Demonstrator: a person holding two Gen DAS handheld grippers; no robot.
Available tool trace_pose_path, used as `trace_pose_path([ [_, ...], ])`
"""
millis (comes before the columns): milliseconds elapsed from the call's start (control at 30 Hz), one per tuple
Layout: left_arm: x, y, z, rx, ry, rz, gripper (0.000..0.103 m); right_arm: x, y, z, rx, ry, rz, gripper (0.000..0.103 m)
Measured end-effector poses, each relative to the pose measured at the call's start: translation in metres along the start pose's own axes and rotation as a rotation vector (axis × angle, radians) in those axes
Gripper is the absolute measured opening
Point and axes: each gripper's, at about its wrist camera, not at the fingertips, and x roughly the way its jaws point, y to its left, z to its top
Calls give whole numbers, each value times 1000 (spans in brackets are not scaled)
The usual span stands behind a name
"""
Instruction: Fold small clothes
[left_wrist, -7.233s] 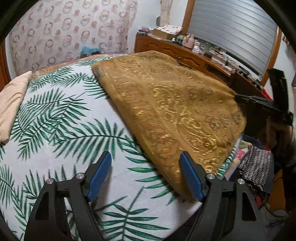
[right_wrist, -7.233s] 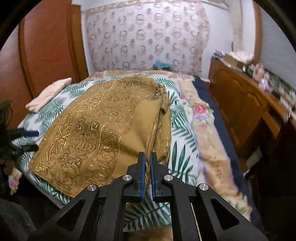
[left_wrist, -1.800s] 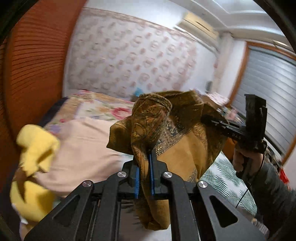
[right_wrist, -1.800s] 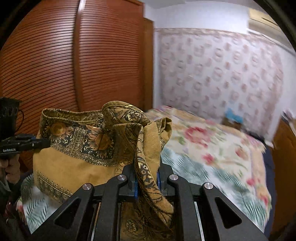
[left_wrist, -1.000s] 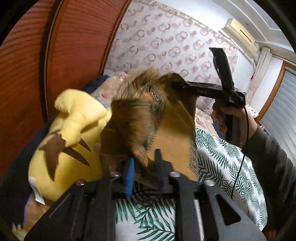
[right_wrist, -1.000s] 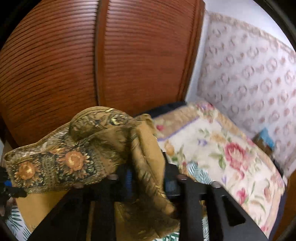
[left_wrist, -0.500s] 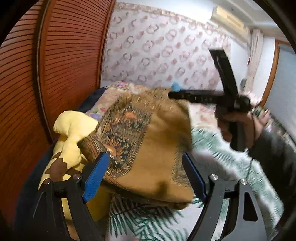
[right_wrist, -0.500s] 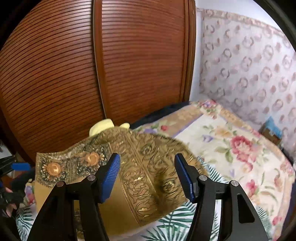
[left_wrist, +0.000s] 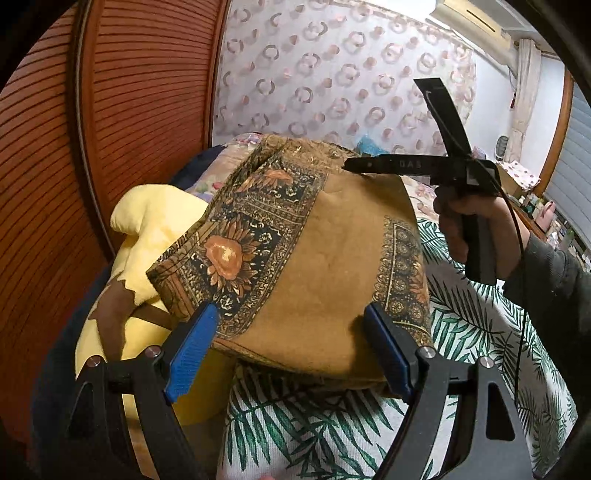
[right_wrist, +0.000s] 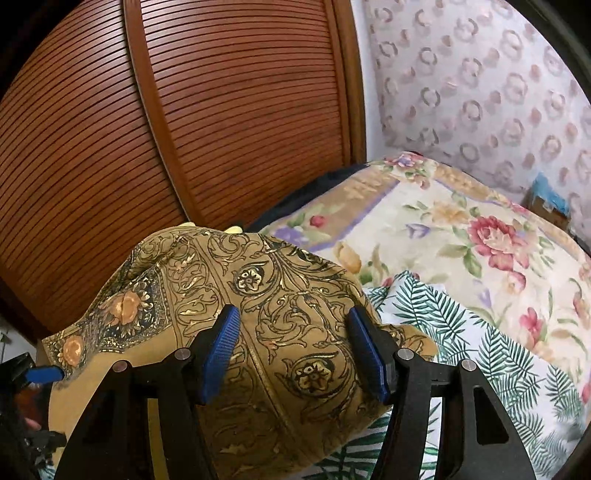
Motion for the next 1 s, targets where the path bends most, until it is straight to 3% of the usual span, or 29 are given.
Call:
trace_pose_path([
  [567,-65,-34,3,102,-134,27,82,-110,67,-69,-13,-111,-40,63],
  [1000,-105,-74,-19,162,-174,-42,82,-215,112,-143,-9,-171,-97,64],
])
